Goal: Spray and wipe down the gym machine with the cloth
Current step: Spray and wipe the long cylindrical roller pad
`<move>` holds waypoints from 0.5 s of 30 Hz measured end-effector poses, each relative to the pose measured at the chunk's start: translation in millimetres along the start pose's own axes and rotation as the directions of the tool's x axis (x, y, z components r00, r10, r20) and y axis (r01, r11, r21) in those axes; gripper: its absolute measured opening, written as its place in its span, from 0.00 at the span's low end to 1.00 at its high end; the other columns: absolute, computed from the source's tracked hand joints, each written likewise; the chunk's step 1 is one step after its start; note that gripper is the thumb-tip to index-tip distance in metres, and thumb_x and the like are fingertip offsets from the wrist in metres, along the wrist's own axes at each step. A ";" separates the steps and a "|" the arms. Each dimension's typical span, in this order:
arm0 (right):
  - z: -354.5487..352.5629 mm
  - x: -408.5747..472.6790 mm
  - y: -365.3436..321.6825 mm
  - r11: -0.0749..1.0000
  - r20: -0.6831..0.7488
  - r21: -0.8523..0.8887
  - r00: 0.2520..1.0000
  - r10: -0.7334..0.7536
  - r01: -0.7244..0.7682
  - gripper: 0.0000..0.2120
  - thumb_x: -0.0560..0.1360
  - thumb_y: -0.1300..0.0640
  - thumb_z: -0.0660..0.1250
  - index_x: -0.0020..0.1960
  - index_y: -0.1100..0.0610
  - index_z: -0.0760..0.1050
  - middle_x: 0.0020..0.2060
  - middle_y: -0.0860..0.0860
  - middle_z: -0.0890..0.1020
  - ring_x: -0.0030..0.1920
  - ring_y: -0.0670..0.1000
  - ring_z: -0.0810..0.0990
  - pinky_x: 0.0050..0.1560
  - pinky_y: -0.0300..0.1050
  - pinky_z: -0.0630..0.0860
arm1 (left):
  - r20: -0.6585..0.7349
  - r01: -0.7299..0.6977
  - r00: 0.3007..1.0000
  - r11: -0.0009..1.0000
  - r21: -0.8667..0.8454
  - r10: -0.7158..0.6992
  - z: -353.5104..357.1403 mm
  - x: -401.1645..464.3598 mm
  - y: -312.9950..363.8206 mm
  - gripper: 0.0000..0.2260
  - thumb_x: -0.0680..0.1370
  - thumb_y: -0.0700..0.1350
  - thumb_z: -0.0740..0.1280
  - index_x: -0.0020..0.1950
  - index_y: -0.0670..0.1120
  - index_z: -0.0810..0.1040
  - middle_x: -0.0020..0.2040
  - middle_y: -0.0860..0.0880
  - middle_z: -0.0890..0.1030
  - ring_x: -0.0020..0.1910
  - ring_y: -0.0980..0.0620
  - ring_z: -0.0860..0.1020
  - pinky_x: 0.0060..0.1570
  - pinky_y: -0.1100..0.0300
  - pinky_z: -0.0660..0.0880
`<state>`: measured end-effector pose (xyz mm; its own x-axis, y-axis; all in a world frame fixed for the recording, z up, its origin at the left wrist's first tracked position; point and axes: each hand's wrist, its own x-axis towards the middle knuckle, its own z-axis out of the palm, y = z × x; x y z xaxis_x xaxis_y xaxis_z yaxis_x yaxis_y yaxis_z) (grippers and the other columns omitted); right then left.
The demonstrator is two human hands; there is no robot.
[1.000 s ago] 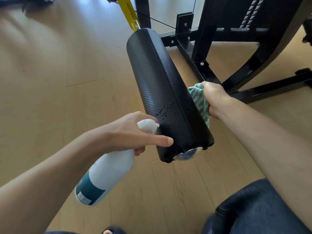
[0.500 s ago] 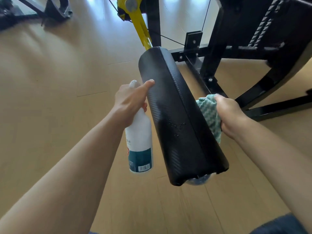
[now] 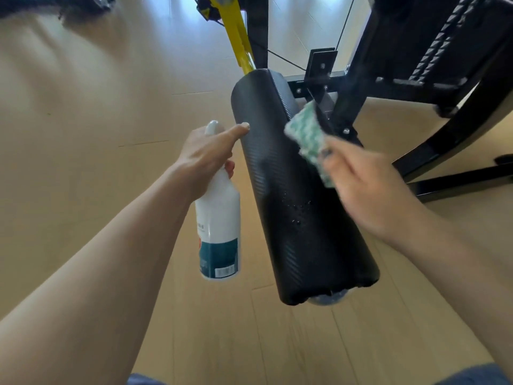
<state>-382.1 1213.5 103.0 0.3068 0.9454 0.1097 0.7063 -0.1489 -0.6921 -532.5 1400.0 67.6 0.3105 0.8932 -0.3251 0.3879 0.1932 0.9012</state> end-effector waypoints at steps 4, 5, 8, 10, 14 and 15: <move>25.9 -61.5 -7.3 0.779 0.398 -0.486 0.894 -0.207 0.396 0.23 0.85 0.45 0.48 0.75 0.49 0.70 0.74 0.47 0.71 0.76 0.47 0.65 0.77 0.49 0.61 | 0.085 0.057 0.995 0.998 0.016 -0.058 -6.6 -12.3 -28.0 0.22 0.78 0.61 0.73 0.52 0.41 0.78 0.45 0.45 0.80 0.25 0.53 0.72 0.29 0.61 0.73; 31.1 -79.1 -2.7 0.692 0.467 -0.542 0.855 -0.224 0.477 0.23 0.84 0.45 0.50 0.74 0.49 0.72 0.74 0.49 0.71 0.77 0.51 0.65 0.77 0.55 0.61 | 0.117 0.070 0.990 0.997 0.034 -0.073 -6.9 -13.9 -33.5 0.23 0.78 0.61 0.73 0.54 0.40 0.79 0.48 0.45 0.82 0.24 0.54 0.72 0.28 0.61 0.73; 32.7 -112.5 12.8 0.545 0.562 -0.591 0.788 -0.250 0.594 0.22 0.82 0.44 0.55 0.72 0.47 0.74 0.77 0.52 0.67 0.78 0.58 0.62 0.74 0.62 0.59 | 0.203 0.099 0.972 0.991 0.094 -0.116 -3.7 -16.7 -43.9 0.20 0.78 0.62 0.72 0.57 0.47 0.81 0.53 0.46 0.85 0.24 0.54 0.74 0.30 0.60 0.75; 32.0 -109.2 13.0 0.538 0.575 -0.604 0.789 -0.217 0.588 0.22 0.83 0.42 0.52 0.73 0.44 0.72 0.78 0.52 0.65 0.79 0.58 0.59 0.75 0.62 0.57 | 0.236 0.127 0.961 0.989 0.079 -0.143 0.8 -17.2 -47.9 0.19 0.79 0.62 0.71 0.57 0.47 0.80 0.53 0.46 0.86 0.25 0.53 0.74 0.32 0.59 0.76; 42.8 -55.9 3.8 0.551 0.537 -0.666 0.836 -0.112 0.502 0.24 0.84 0.43 0.47 0.76 0.42 0.68 0.79 0.51 0.61 0.81 0.56 0.52 0.78 0.61 0.51 | 0.261 0.175 0.951 0.984 -0.022 -0.163 9.0 -12.0 -46.4 0.20 0.78 0.60 0.71 0.56 0.44 0.79 0.50 0.43 0.87 0.25 0.51 0.72 0.34 0.58 0.74; 45.9 -36.2 2.7 0.547 0.535 -0.681 0.841 -0.081 0.486 0.25 0.83 0.43 0.45 0.76 0.41 0.68 0.80 0.50 0.59 0.81 0.55 0.51 0.79 0.61 0.50 | 0.255 0.182 0.953 0.982 -0.055 -0.163 9.4 -9.7 -45.6 0.19 0.78 0.60 0.71 0.56 0.44 0.79 0.48 0.43 0.86 0.26 0.50 0.72 0.34 0.58 0.73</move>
<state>-420.5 1192.2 64.4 -0.1403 0.9621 -0.2339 0.9704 0.1806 0.1605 -545.1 1378.7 27.0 0.4538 0.7166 -0.5296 0.3895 0.3750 0.8412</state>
